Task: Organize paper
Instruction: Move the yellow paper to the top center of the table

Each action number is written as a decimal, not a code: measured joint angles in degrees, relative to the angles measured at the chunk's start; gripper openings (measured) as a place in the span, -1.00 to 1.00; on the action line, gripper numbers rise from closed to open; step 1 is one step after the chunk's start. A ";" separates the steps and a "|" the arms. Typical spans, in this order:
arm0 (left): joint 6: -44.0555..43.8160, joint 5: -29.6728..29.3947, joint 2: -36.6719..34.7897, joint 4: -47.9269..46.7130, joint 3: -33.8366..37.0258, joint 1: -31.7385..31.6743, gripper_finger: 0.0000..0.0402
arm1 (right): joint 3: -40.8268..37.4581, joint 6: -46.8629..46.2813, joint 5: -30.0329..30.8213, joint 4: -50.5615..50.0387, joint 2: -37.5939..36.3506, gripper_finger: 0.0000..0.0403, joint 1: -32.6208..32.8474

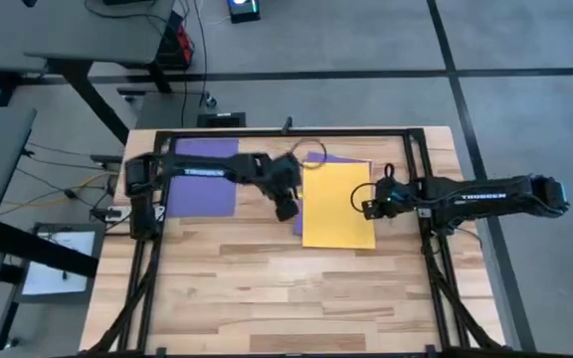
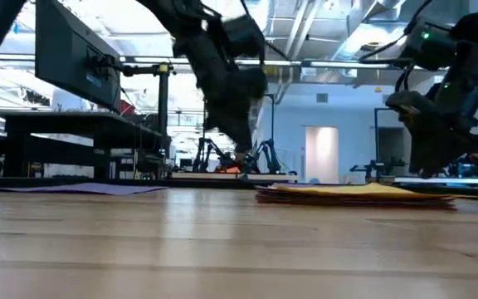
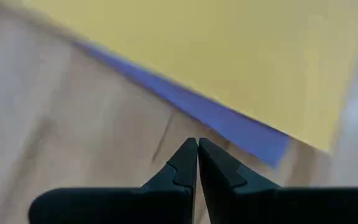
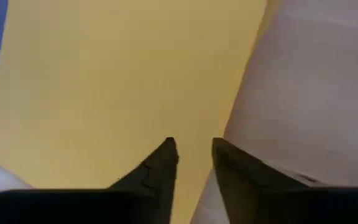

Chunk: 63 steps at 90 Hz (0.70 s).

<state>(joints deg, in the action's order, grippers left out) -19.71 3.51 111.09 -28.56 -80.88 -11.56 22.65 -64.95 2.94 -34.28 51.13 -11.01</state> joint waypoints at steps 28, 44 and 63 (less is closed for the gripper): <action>-1.86 1.97 3.95 9.24 -0.06 3.08 -1.00 | -5.20 -4.93 -0.18 4.90 0.83 -0.03 3.93; -3.49 2.69 7.21 13.56 -0.35 3.41 -1.00 | -6.03 -4.66 0.24 9.79 1.42 -0.03 5.47; -3.43 3.09 9.46 14.51 -0.22 3.31 -1.00 | -6.09 -3.61 -0.03 11.81 2.59 -0.11 6.57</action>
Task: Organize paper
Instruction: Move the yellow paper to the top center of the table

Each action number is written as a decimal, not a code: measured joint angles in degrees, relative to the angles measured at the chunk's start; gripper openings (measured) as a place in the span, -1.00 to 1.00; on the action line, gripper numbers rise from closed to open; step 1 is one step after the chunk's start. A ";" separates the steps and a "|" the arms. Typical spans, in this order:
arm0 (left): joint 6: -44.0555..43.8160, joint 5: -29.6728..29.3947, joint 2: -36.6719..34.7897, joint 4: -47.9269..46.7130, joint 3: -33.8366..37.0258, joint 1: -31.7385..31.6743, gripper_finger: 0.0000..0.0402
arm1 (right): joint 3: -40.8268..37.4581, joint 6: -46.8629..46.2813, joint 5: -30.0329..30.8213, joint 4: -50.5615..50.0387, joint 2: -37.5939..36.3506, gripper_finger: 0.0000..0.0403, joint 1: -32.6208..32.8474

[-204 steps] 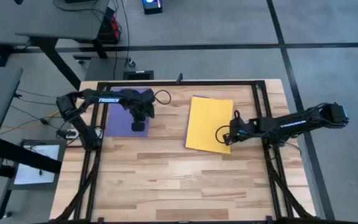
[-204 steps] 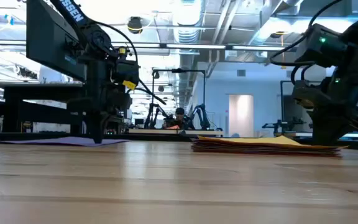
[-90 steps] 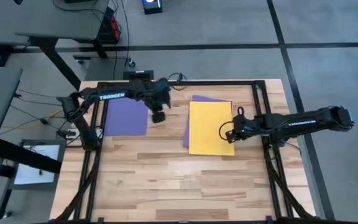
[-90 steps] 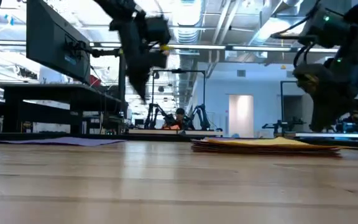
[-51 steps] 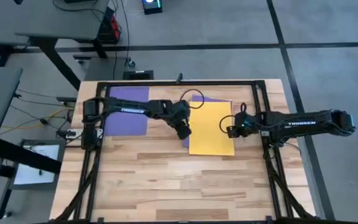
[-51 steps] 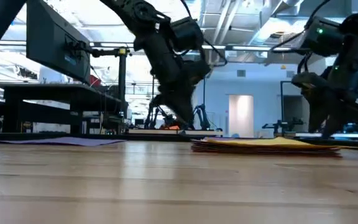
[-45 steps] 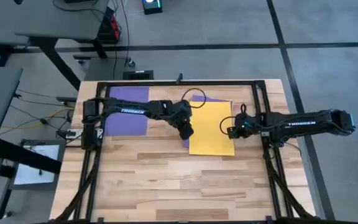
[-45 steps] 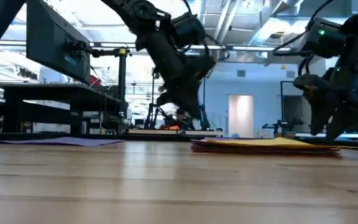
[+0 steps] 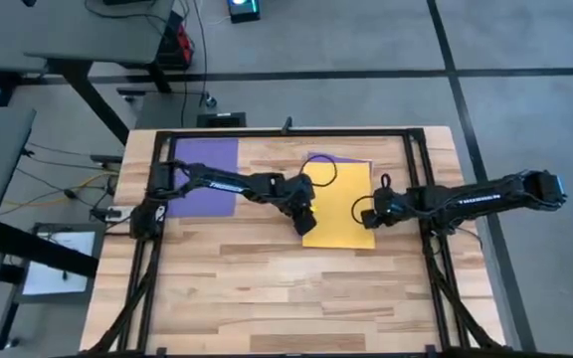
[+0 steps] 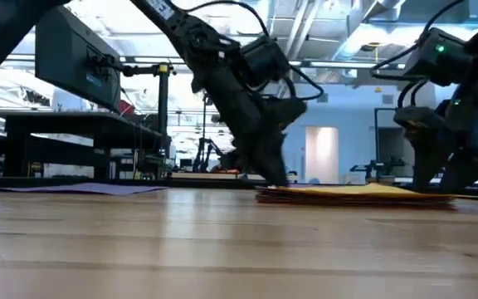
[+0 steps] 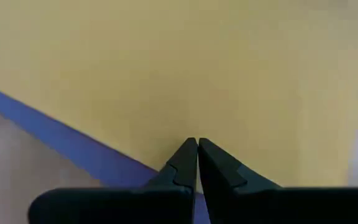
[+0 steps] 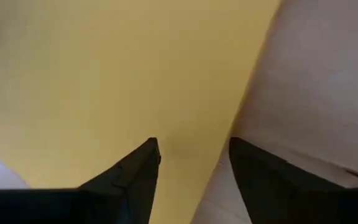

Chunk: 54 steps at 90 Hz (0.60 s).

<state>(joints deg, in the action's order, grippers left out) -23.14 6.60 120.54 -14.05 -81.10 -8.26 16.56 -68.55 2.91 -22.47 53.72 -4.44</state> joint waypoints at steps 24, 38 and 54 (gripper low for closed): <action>1.93 1.02 0.42 0.28 -0.11 0.07 -1.00 | 0.85 -1.84 -1.20 2.66 -5.47 -0.21 1.96; 2.03 1.02 0.42 0.29 -0.11 -0.04 -1.00 | 0.85 -1.95 -1.22 2.42 -6.09 -0.24 1.67; 2.28 1.02 0.47 0.98 -0.07 -0.04 -1.00 | 0.85 -2.10 0.07 2.64 -2.13 -0.28 1.58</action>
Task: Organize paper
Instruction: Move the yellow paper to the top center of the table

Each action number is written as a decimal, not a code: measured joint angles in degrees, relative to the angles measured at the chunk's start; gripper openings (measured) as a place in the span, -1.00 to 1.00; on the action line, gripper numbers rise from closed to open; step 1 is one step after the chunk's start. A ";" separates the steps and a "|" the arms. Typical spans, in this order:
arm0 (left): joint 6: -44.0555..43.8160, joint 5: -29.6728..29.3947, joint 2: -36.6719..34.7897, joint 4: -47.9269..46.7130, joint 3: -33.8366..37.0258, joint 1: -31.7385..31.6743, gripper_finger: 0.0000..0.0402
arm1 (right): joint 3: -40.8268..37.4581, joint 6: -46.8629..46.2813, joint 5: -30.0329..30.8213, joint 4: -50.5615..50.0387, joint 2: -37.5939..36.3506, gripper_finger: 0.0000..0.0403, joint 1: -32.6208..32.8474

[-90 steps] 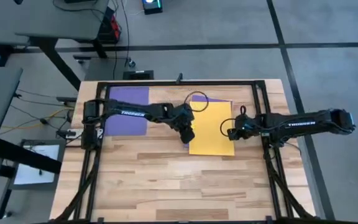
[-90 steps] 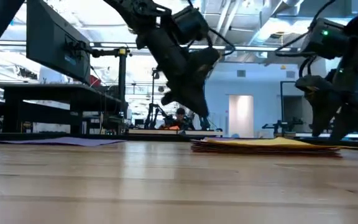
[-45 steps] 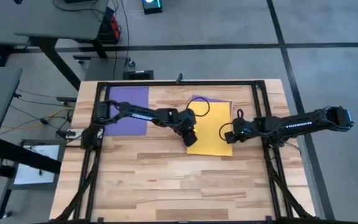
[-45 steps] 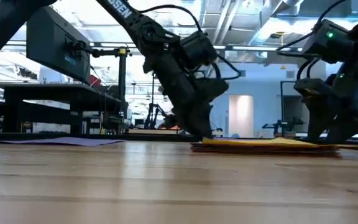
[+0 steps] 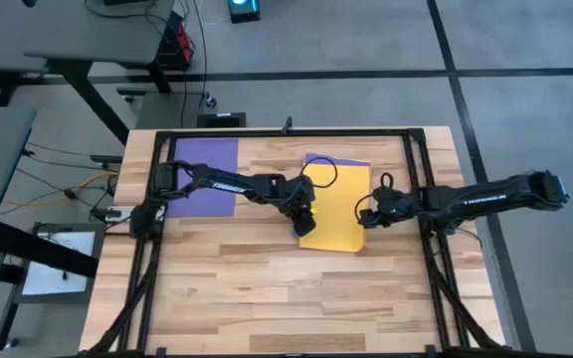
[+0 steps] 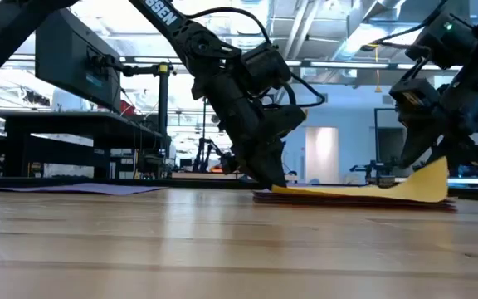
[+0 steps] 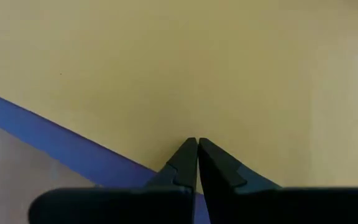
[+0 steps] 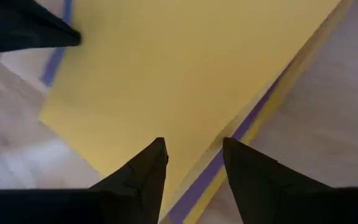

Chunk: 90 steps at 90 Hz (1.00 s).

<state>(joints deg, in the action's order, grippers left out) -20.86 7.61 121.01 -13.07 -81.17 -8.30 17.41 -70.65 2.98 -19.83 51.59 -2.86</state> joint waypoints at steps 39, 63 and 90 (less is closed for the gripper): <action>0.04 -0.02 0.00 0.10 0.00 -0.02 -1.00 | 0.06 -3.89 -4.56 2.38 4.02 -0.30 -0.24; 0.07 -0.04 0.00 0.18 0.00 -0.02 -1.00 | 0.04 -6.08 -4.76 -0.86 3.96 -0.30 0.48; 0.10 -0.06 0.00 0.63 0.02 -0.02 -1.00 | 0.09 -5.92 -4.50 2.90 3.89 -0.37 1.01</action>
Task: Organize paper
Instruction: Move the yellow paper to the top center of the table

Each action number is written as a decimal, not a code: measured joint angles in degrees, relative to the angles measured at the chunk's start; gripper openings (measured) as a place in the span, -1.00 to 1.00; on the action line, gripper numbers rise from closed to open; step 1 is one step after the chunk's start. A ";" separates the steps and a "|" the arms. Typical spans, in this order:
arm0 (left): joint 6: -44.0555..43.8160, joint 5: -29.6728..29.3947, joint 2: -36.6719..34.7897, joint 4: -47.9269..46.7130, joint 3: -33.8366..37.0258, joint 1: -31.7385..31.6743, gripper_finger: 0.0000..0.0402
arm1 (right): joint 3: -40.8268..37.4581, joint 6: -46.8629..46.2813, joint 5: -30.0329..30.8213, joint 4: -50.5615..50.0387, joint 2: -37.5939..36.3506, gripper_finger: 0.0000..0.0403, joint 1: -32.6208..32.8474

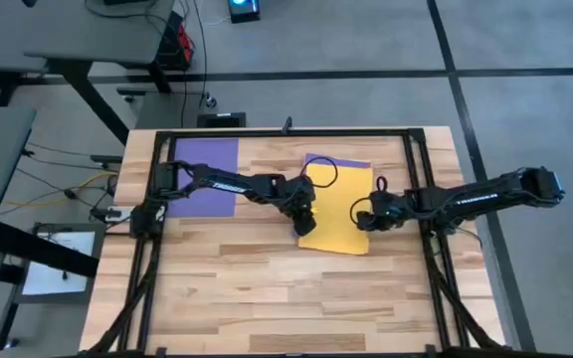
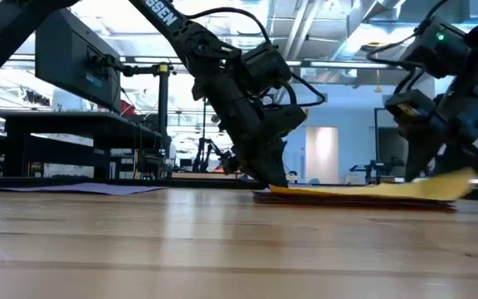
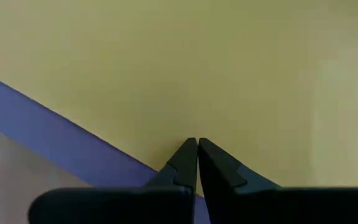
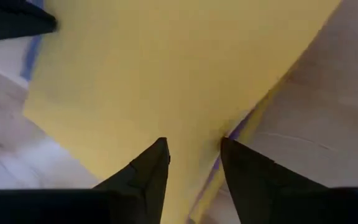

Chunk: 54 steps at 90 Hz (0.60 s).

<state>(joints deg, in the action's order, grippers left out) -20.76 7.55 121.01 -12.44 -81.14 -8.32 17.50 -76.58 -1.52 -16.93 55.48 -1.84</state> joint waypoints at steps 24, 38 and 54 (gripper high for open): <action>0.01 -0.01 0.00 1.32 0.00 0.00 -1.00 | -0.02 0.20 2.99 -3.10 3.35 -0.89 -0.18; 1.47 -0.02 -0.34 1.63 0.01 0.00 -1.00 | 1.32 2.68 3.05 -5.35 2.00 -0.99 0.48; 2.62 -0.11 -5.53 -3.36 0.07 0.00 -1.00 | 7.74 6.17 3.06 -12.93 -2.82 -1.00 1.81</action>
<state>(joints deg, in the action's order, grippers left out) -18.14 7.44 115.48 -15.80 -81.07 -8.32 25.23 -70.41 1.54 -29.86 52.67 -0.03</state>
